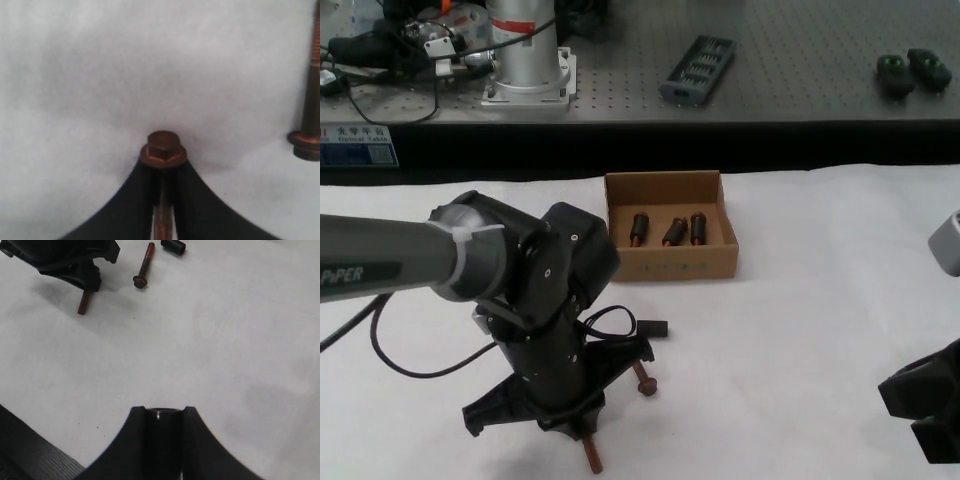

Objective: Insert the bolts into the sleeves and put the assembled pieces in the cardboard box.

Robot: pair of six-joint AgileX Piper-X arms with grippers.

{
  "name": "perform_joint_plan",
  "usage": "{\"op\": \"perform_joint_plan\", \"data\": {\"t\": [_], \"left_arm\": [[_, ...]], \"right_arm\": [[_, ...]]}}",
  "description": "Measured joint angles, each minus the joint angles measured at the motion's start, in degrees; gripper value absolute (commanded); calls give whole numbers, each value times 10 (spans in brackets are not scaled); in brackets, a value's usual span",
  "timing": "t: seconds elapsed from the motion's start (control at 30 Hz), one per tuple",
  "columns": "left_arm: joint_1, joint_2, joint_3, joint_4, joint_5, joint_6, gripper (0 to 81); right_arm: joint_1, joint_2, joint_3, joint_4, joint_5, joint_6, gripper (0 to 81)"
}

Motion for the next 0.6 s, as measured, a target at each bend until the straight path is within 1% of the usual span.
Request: {"op": "perform_joint_plan", "data": {"t": [0.17,0.27,0.33,0.5,0.6], "left_arm": [[0,0,0,-3,8,14,6],[0,-12,2,-12,14,82,6],[0,-21,3,-12,11,101,6],[0,-93,5,-16,1,157,6],[0,-145,5,-23,1,185,6]], "right_arm": [[0,0,0,0,0,0,18],[0,0,0,0,-1,0,18],[0,0,0,0,-7,0,18],[0,0,0,-3,-29,0,18],[0,0,0,-27,-37,0,18]]}}
